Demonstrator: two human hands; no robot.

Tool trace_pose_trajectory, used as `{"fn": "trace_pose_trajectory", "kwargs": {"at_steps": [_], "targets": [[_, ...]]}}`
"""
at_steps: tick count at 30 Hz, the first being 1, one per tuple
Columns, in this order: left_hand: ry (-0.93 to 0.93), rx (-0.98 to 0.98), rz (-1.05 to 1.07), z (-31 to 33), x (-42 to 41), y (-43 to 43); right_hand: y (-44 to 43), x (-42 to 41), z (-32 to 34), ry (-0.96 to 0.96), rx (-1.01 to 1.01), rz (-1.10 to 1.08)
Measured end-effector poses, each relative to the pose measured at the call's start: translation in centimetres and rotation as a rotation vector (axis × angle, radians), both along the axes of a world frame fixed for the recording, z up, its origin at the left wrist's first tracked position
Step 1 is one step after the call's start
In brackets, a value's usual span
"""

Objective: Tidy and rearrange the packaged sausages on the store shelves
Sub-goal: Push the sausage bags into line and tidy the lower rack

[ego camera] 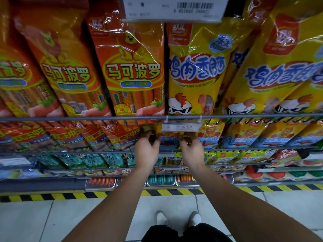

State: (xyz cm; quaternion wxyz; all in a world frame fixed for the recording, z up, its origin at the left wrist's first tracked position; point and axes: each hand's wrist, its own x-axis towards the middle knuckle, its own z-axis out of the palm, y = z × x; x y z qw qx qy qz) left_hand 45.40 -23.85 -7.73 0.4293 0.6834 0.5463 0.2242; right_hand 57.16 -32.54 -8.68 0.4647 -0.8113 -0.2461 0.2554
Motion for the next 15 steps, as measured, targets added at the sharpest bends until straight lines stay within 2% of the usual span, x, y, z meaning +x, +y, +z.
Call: {"fn": "trace_pose_trajectory", "kwargs": {"at_steps": [15], "targets": [[0.047,-0.066,0.033,0.01,0.92,-0.93,-0.31,0.9,0.14,-0.038,-0.055,0.011]]}}
